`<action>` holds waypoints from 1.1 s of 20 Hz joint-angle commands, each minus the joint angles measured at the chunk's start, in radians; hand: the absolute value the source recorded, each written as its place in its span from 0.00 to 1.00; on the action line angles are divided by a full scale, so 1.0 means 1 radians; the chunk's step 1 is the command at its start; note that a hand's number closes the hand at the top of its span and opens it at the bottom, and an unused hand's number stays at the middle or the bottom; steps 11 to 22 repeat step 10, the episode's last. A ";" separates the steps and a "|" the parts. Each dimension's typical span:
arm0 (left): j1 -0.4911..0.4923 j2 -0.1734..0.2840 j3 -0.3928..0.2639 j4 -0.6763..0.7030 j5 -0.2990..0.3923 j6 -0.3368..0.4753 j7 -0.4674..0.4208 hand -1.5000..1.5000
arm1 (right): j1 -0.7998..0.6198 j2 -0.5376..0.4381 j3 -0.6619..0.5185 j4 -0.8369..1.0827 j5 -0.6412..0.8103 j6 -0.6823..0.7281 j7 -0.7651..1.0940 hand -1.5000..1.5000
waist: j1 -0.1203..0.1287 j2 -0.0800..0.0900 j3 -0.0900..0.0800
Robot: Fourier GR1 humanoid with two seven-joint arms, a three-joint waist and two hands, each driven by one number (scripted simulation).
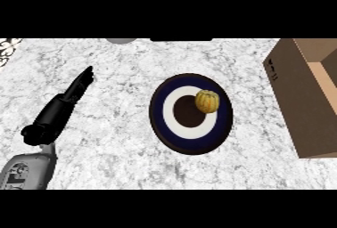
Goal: Pick the sweet potato from the plate and place it in the cardboard box
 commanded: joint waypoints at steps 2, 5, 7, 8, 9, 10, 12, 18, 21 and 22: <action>0.005 0.014 0.016 0.013 0.004 -0.006 -0.003 0.50 | -0.019 0.027 -0.238 -0.063 -0.213 -0.182 -0.058 0.00 | -0.011 0.002 0.001; -0.025 0.018 0.016 -0.003 -0.010 0.006 0.006 0.50 | 0.029 0.032 -0.310 -0.080 -0.278 -0.237 -0.092 0.00 | -0.004 0.005 -0.002; 0.036 -0.002 0.004 -0.015 -0.006 0.004 -0.034 0.50 | 0.092 0.002 -0.357 -0.066 -0.322 -0.244 -0.154 0.00 | 0.008 0.007 -0.002; 0.033 -0.009 -0.011 0.014 -0.032 0.014 -0.058 0.50 | 0.126 0.025 -0.363 -0.100 -0.349 -0.229 -0.158 0.00 | -0.002 0.005 -0.003; 0.012 0.025 0.021 0.016 0.010 -0.029 -0.037 0.50 | 0.160 -0.007 -0.384 -0.088 -0.370 -0.213 -0.184 0.00 | 0.000 0.006 -0.003; 0.002 0.007 0.011 -0.018 0.015 -0.021 0.013 0.50 | 0.178 -0.001 -0.399 -0.119 -0.382 -0.245 -0.212 0.00 | 0.000 0.004 -0.002; 0.002 0.007 0.011 -0.018 0.015 -0.021 0.013 0.50 | 0.178 -0.001 -0.399 -0.119 -0.382 -0.245 -0.212 0.00 | 0.000 0.004 -0.002; 0.002 0.007 0.011 -0.018 0.015 -0.021 0.013 0.50 | 0.178 -0.001 -0.399 -0.119 -0.382 -0.245 -0.212 0.00 | 0.000 0.004 -0.002; 0.002 0.007 0.011 -0.018 0.015 -0.021 0.013 0.50 | 0.178 -0.001 -0.399 -0.119 -0.382 -0.245 -0.212 0.00 | 0.000 0.004 -0.002; 0.002 0.007 0.011 -0.018 0.015 -0.021 0.013 0.50 | 0.178 -0.001 -0.399 -0.119 -0.382 -0.245 -0.212 0.00 | 0.000 0.004 -0.002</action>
